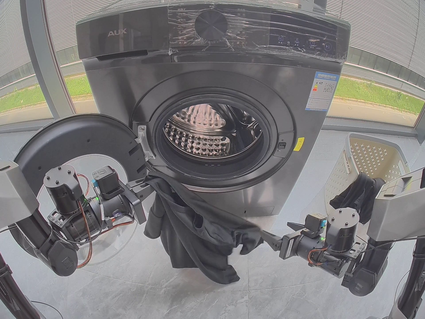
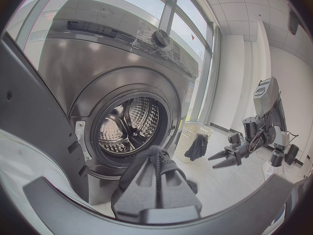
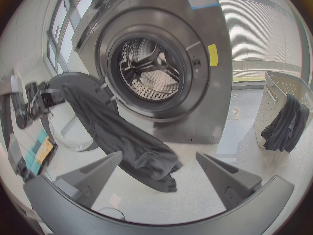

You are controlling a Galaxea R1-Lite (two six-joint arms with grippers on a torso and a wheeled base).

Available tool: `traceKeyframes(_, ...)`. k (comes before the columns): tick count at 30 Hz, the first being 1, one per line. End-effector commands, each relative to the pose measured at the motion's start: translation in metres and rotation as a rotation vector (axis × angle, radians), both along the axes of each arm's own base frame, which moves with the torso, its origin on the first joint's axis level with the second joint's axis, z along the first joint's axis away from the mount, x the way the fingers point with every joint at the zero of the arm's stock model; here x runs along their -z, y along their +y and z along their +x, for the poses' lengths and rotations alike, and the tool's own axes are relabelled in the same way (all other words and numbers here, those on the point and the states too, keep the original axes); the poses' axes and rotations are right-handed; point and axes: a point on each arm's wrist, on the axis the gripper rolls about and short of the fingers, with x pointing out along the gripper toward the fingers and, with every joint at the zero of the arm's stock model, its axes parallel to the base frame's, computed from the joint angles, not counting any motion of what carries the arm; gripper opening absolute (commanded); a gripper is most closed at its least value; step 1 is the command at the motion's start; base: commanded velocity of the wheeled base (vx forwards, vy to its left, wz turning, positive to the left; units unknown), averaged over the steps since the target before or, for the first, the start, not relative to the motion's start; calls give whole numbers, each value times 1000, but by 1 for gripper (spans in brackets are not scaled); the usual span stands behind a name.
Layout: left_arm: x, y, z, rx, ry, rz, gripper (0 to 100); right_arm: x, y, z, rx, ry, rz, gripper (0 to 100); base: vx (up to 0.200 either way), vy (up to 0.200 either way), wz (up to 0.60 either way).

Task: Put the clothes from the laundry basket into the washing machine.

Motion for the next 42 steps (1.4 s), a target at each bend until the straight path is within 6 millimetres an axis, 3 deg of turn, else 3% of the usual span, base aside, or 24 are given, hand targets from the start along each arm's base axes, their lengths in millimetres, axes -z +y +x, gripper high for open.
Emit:
traceKeyframes(1, -2, -2, -1, 4, -9, -2, 0, 29, 1, -8, -38, 77, -116, 100, 0, 0, 0)
traceKeyframes(5, -2, -6, -2, 10, -5, -3, 0, 42, 4, -4, -74, 67, -193, 100, 0, 0, 0)
traceKeyframes(14, 1, -11, -3, 12, 2, -1, 0, 30, 47, 1, -320, -42, -98, 100, 0, 0, 0)
traceKeyframes(19, 3, -14, 0, 1, 5, 0, 0, 26, 63, 8, -346, -91, -66, 100, 0, 0, 0)
traceKeyframes(25, 2, -15, 0, 1, 2, -1, 0, 38, 79, 26, -353, -120, -45, 100, 0, 0, 0)
traceKeyframes(33, 4, -18, 2, 6, 5, -2, 0, 55, 92, 36, -362, -123, -43, 100, 0, 0, 0)
traceKeyframes(42, 3, -19, 2, -2, 2, -3, 0, 63, 119, 39, -396, -152, -21, 100, 0, 0, 0)
